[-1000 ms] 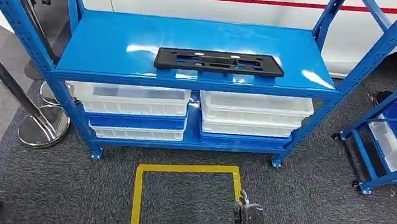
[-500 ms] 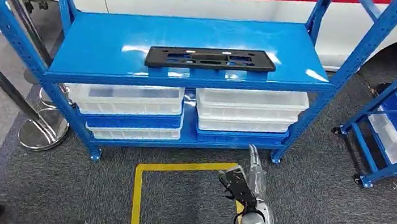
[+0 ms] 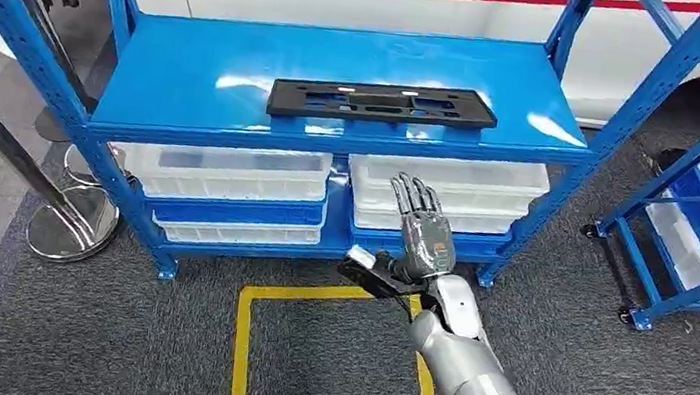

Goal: Take the parts from the cabinet and place them on the table.

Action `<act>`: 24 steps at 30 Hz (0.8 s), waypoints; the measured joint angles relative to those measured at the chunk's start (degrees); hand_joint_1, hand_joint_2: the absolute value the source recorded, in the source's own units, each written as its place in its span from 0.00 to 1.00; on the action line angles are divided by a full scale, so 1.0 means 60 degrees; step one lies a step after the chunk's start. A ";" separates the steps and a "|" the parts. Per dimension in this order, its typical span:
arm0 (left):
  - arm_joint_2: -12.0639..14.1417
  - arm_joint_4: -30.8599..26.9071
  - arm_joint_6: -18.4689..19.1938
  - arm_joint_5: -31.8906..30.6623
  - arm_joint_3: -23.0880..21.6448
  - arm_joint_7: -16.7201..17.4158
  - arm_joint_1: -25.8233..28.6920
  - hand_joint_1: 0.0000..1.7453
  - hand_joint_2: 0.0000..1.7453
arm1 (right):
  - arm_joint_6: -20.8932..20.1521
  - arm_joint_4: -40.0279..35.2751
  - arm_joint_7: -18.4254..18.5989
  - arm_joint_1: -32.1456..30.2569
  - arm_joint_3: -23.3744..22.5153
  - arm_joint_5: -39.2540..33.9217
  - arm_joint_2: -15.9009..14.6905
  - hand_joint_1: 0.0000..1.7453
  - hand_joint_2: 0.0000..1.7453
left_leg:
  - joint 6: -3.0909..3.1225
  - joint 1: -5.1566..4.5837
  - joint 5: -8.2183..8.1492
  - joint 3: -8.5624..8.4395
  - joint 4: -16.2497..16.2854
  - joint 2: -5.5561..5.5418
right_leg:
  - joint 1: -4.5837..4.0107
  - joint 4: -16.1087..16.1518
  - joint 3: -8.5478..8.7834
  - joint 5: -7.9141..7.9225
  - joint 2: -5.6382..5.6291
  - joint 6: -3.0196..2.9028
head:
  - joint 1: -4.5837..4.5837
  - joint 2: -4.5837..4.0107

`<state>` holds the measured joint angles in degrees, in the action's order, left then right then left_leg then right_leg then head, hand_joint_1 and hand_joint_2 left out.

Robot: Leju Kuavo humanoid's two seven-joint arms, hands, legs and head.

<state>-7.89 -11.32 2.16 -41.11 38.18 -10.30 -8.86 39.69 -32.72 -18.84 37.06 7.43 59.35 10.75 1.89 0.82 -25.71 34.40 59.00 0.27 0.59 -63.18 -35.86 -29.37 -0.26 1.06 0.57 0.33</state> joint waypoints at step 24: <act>0.0160 0.0000 0.0379 -0.0456 -0.0160 -0.0441 0.0269 0.00 0.00 | 0.0062 0.0469 0.0106 0.0273 -0.0433 -0.0518 -0.0182 0.00 1.00 | -0.0351 0.0022 -0.0107 0.0007 0.0163 -0.0018 | -0.0059 0.0607 0.0141 0.0576 -0.0045 -0.0308 | 0.0004 0.0000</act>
<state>-6.93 -11.32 4.44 -43.85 37.22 -12.94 -7.25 40.06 -29.90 -18.21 38.69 4.83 56.24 9.66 -0.21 0.95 -26.35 34.44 59.98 0.16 0.24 -59.54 -35.01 -25.91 -0.53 -0.78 0.59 0.33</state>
